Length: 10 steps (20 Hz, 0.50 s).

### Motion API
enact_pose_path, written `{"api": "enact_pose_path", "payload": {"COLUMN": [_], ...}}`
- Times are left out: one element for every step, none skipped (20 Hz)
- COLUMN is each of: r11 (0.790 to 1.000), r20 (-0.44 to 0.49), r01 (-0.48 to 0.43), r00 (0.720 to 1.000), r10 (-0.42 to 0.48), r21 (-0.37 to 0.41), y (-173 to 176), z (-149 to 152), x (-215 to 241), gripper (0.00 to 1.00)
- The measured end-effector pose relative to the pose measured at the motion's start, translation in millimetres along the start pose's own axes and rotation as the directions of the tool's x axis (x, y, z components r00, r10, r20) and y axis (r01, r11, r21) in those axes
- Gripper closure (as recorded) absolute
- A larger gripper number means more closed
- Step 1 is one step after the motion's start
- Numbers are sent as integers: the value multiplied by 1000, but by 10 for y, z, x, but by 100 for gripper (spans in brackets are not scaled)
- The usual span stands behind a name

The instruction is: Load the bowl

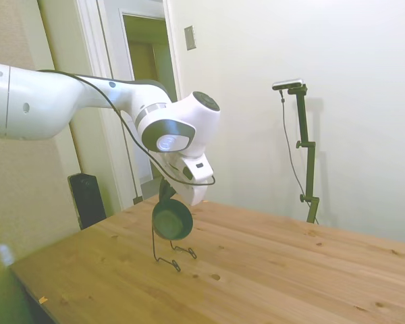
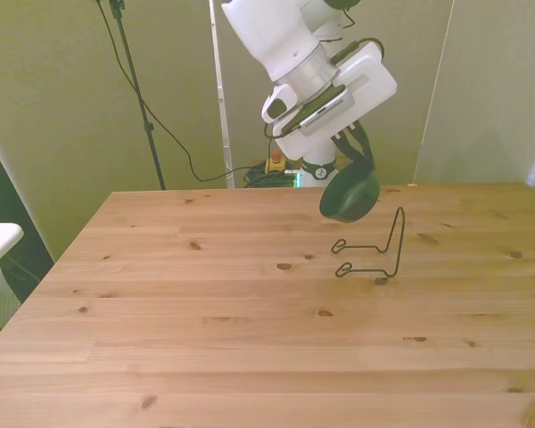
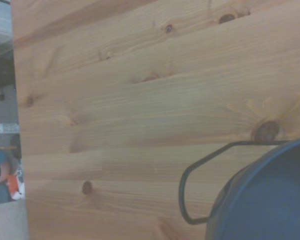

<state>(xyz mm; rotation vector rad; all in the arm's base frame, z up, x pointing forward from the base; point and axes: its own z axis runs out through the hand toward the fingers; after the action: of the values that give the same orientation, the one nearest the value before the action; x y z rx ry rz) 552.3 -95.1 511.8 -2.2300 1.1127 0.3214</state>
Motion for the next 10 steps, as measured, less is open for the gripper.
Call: {"api": "enact_pose_path", "payload": {"r11": [1000, 1000, 1000, 1000, 1000, 1000, 1000, 1000, 1000, 999], "r20": [20, 45, 63, 73, 74, 74, 71, 69, 69, 76], "r01": [-3, -2, -3, -1, -1, 1, 6, 16, 25, 38], "r00": [1000, 999, 998, 997, 997, 997, 997, 997, 997, 996], "r10": [3, 2, 2, 0, 0, -2, -7, -16, -26, -38], "r21": [9, 13, 16, 14, 13, 11, 9, 9, 8, 9], "y": [-5, -6, -6, -4, -5, -7, -12, -17, -24, -32], "z": [36, 75, 105, 124, 133, 139, 141, 140, 145, 166], "x": [10, 10, 11, 16, 27, 33, 38, 44, 56, 77], "gripper": [100, 100, 100, 100, 100, 100, 100, 100, 100, 100]}}
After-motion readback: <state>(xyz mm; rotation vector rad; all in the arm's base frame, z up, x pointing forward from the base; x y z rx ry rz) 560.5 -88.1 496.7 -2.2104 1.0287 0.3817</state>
